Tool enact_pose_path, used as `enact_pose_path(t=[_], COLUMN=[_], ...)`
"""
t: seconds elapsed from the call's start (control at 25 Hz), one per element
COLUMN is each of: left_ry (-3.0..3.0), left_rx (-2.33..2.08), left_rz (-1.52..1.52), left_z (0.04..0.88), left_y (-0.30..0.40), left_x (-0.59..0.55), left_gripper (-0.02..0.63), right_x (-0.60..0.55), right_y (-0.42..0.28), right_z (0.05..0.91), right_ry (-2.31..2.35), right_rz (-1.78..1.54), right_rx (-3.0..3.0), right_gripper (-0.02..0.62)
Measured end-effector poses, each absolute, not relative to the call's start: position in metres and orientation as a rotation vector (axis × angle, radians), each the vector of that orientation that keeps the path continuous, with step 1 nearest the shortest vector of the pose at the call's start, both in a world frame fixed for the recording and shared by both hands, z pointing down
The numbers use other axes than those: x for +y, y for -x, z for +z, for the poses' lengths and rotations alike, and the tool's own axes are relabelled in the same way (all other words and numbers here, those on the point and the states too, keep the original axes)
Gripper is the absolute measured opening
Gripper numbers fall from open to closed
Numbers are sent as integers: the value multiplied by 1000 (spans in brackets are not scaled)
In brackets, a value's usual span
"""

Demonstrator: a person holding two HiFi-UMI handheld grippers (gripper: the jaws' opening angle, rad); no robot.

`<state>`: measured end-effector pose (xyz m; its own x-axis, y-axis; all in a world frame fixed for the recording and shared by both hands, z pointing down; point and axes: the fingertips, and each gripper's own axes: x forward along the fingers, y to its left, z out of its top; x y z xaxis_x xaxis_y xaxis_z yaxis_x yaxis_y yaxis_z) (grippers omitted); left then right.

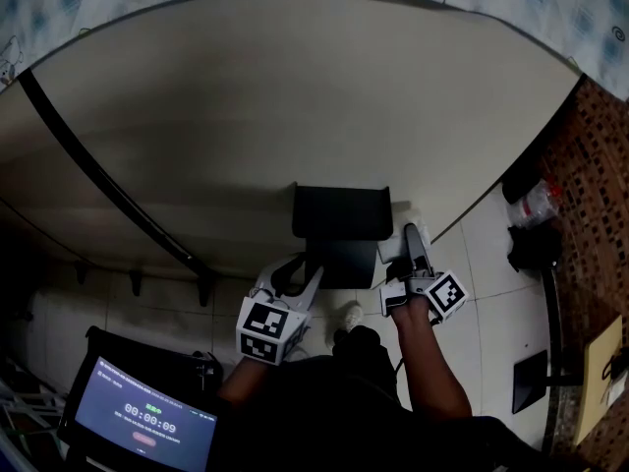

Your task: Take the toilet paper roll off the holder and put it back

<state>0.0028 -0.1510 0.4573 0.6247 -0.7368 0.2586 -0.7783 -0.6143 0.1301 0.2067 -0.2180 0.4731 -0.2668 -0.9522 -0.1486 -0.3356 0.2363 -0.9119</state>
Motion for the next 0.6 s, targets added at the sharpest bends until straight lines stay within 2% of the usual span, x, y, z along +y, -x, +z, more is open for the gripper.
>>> enact_pose_path(t=[0.6], left_ry=[-2619], left_rx=[-1238], left_rz=[259], left_z=[456], left_y=[-2], left_x=[-151], left_gripper=[147], right_x=[-226], right_y=[-176], right_z=[468], right_ry=[1000], right_rz=[-1039], right_rx=[1824], right_gripper=[431])
